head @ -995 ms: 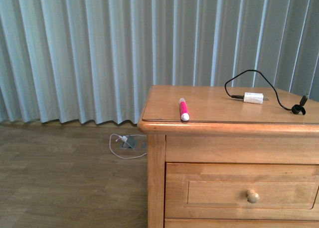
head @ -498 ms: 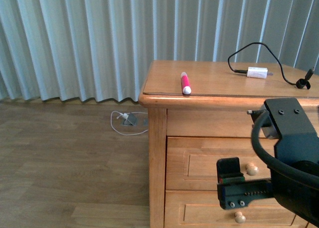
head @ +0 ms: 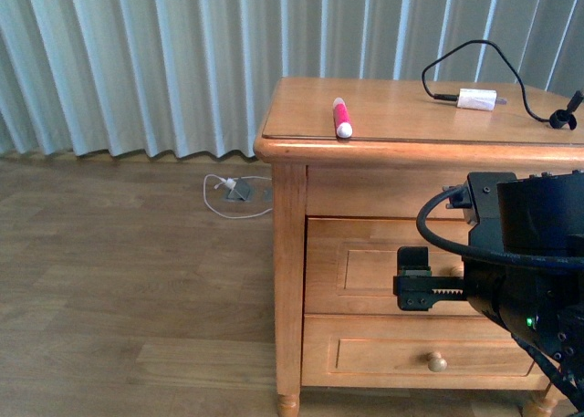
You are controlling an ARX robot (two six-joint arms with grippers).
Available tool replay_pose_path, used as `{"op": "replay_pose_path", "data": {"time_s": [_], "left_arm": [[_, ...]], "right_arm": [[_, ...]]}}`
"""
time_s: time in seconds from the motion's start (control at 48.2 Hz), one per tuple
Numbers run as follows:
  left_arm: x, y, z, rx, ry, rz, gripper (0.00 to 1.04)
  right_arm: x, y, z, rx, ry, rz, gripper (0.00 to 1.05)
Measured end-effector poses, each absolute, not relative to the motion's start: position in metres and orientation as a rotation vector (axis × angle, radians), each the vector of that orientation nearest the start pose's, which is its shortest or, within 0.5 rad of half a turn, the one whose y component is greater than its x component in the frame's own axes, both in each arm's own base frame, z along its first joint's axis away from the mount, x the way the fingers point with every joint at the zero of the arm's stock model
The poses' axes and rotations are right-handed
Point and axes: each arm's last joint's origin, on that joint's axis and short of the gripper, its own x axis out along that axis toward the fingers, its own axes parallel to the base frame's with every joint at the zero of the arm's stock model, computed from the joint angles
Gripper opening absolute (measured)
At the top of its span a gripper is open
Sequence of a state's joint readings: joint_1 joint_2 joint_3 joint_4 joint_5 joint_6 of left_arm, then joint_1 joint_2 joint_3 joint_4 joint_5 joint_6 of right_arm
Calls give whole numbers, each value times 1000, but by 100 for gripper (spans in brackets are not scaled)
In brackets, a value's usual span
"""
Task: Place pink marker in drawer with both arms
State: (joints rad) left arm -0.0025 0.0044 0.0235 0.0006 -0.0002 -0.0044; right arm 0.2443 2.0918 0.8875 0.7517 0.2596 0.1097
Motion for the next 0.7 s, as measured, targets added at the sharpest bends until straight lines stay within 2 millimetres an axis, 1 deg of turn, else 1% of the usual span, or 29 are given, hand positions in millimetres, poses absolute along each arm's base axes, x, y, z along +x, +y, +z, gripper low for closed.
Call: {"op": "replay_pose_path", "data": {"time_s": [0.269, 0.705], "left_arm": [[96, 0, 171, -4, -20, -2, 99], [96, 0, 171, -4, -20, -2, 99]], "right_arm": [[390, 73, 68, 0, 439, -56, 96], [396, 74, 60, 7, 428, -5, 96]]}}
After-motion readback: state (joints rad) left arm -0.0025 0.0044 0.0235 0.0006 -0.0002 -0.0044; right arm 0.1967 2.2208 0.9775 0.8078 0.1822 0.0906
